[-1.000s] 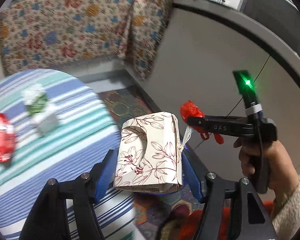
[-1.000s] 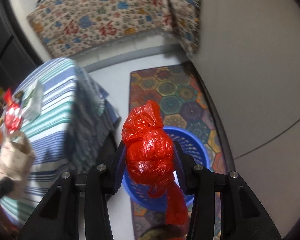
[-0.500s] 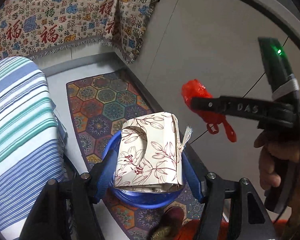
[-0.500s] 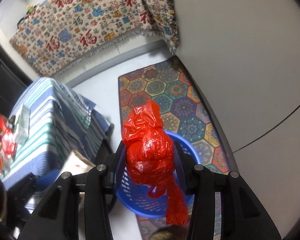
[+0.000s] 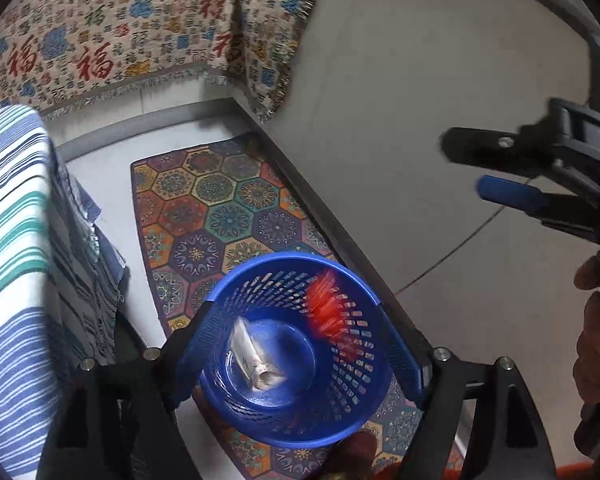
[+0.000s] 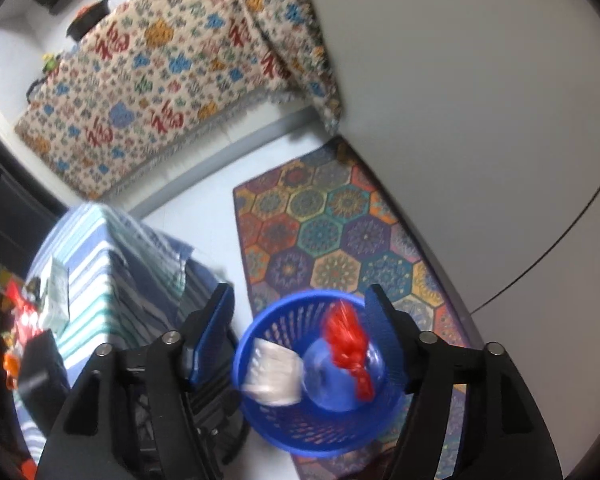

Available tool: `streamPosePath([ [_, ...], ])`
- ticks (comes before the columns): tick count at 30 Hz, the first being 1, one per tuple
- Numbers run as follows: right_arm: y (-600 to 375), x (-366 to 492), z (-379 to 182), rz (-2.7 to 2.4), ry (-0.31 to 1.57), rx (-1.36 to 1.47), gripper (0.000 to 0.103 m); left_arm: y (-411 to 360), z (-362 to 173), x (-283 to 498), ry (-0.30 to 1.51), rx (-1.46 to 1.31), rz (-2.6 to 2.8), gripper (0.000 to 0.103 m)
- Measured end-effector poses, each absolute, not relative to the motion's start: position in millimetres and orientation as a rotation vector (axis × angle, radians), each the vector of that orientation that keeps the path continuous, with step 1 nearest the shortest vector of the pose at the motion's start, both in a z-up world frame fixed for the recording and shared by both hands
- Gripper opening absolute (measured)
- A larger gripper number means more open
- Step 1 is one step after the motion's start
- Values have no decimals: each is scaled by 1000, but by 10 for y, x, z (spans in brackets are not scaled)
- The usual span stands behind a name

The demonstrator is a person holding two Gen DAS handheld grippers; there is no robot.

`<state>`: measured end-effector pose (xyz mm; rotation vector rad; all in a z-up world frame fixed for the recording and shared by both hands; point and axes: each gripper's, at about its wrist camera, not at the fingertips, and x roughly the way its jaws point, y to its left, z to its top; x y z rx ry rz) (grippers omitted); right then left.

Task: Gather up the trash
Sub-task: 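Open the right tool over the blue basket while the left tool drops the floral bag, then move both tools back to the table toward the remaining trash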

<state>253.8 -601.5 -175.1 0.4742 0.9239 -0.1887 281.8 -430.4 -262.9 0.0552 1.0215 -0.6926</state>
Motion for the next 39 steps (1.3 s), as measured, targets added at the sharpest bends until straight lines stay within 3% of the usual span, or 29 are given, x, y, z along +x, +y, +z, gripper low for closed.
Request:
streamPosePath([
  [6,-5970,2479,-1523,-240,832,415,80,-3969,-2296,2676,969,-13,-735,80],
  [10,-5808,2448,-1299,-250,746,350,96,-3578,-1828,2345,894,-37,-741,80],
  [16,-5365,2408,-1057,-204,670,245,98,-2690,-1477,1956,828,-37,-670,81],
  [26,-3690,2332,-1020,136,714,158,98,-1014,-1762,1770,863,42,-307,81],
  [33,-2445,2259,-1596,340,936,46,98,-246,-1928,1754,888,54,-133,81],
  [39,-2192,2407,-1861,288,973,-89,99,142,-2096,1849,902,5,-52,82],
])
